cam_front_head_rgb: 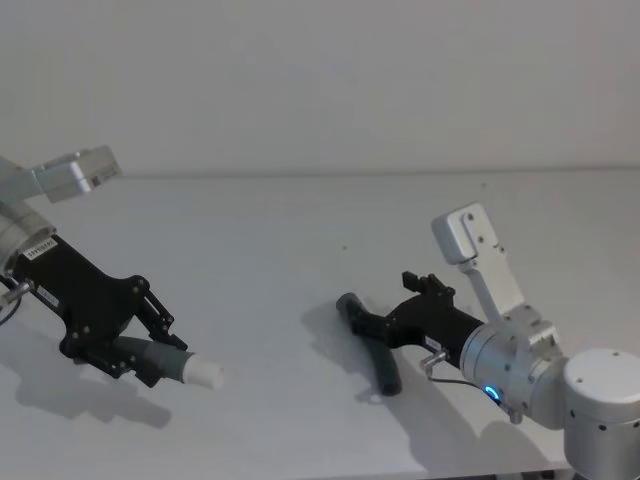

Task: Use both hands to pick up one end of the pipe from the table, align the ends, and insert them.

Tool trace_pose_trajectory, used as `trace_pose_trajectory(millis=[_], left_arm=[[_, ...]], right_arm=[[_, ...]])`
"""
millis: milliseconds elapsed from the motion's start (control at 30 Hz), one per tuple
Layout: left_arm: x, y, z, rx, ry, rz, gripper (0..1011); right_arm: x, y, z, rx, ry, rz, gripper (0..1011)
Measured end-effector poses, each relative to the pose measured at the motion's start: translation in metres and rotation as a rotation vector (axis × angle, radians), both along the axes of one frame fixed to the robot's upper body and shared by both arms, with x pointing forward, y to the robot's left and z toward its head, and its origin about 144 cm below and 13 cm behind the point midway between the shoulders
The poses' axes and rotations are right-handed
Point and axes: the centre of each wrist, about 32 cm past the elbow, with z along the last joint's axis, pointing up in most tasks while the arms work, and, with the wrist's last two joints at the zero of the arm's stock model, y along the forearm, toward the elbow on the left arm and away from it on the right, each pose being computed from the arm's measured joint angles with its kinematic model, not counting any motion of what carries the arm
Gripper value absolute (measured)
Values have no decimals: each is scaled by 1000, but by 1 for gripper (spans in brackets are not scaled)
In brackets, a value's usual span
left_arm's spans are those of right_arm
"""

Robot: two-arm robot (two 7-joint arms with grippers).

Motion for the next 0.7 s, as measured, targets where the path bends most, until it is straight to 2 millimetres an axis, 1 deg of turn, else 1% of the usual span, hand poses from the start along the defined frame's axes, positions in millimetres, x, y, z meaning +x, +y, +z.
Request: trace_pose_trajectory(millis=[400, 700], left_arm=[[0, 0, 0, 0, 0, 0, 353], [0, 0, 0, 0, 0, 0, 353]], right_arm=[[0, -9, 4, -68, 66, 94, 1004], [3, -12, 3, -90, 102, 125, 1004]])
